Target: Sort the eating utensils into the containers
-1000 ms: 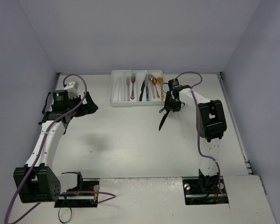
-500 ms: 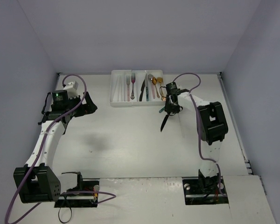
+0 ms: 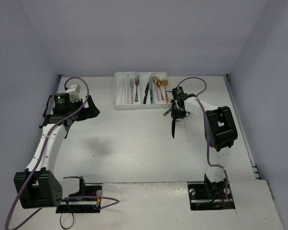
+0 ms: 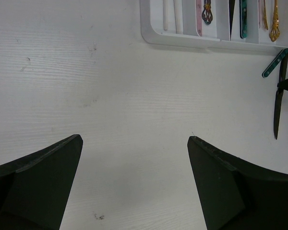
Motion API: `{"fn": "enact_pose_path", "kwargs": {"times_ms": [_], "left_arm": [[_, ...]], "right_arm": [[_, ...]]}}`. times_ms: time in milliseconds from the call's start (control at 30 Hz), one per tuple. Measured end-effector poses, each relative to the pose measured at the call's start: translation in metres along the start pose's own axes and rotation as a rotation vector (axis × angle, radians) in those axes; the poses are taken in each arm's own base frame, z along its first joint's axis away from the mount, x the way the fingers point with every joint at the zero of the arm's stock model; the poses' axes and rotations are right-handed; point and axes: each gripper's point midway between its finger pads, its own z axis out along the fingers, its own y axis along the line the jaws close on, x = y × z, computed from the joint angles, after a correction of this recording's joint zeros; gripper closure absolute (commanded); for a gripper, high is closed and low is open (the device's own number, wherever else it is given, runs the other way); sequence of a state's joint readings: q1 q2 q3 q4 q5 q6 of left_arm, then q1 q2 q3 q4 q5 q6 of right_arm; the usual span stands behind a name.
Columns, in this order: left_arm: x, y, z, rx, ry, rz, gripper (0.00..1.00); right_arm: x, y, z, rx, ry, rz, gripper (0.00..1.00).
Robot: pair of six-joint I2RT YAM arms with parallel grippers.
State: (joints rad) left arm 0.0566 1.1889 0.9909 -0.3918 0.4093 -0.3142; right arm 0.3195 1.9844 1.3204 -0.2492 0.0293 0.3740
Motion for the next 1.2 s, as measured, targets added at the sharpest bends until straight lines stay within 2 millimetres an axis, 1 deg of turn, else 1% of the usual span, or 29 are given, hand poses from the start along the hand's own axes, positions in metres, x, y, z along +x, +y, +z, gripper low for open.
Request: {"fn": "enact_pose_path", "kwargs": {"times_ms": [100,200,333,400,467,533,667,733,800,900,933,1033,1133,1200], "left_arm": [[0.001,0.0,0.0,-0.001,0.003,-0.001,0.09],[0.001,0.0,0.0,-0.001,0.003,0.0,0.09],[0.0,-0.001,0.0,0.005,0.002,0.01,0.09],[-0.002,-0.003,-0.001,0.018,0.0,0.022,0.09],[-0.009,-0.008,-0.003,0.04,-0.011,0.037,0.09],[-0.014,-0.014,-0.004,0.068,-0.022,0.056,0.09],[-0.018,-0.025,-0.005,0.133,-0.036,0.104,0.1],[-0.019,-0.033,-0.007,0.173,-0.044,0.15,0.1],[-0.018,-0.046,-0.01,0.223,-0.053,0.226,0.1],[-0.008,-0.077,-0.017,0.329,-0.075,0.408,0.1],[0.0,-0.089,-0.021,0.368,-0.084,0.498,0.1],[0.036,-0.121,-0.035,0.498,-0.091,0.799,0.11],[0.065,-0.138,-0.045,0.602,-0.102,1.066,0.12],[0.078,-0.139,-0.047,0.641,-0.105,1.22,0.14]], "right_arm": [[0.007,0.005,-0.004,-0.039,0.015,-0.007,1.0],[0.024,0.009,-0.013,-0.086,0.059,-0.014,1.0],[0.051,0.007,-0.031,-0.114,0.137,-0.032,1.0],[0.054,0.007,-0.044,-0.131,0.144,-0.04,1.0],[0.051,0.009,-0.061,-0.16,0.124,-0.049,1.0],[0.043,0.013,-0.08,-0.196,0.083,-0.06,1.0],[0.029,0.023,-0.114,-0.282,0.0,-0.098,1.0],[0.028,0.028,-0.124,-0.327,-0.013,-0.12,1.0],[0.03,0.036,-0.129,-0.377,-0.003,-0.138,1.0],[0.038,0.047,-0.135,-0.454,0.031,-0.158,1.0],[0.04,0.051,-0.137,-0.481,0.042,-0.164,1.0],[0.048,0.063,-0.142,-0.549,0.072,-0.181,1.0],[0.059,0.076,-0.145,-0.613,0.111,-0.211,1.0],[0.066,0.085,-0.148,-0.656,0.137,-0.229,1.0]]}}
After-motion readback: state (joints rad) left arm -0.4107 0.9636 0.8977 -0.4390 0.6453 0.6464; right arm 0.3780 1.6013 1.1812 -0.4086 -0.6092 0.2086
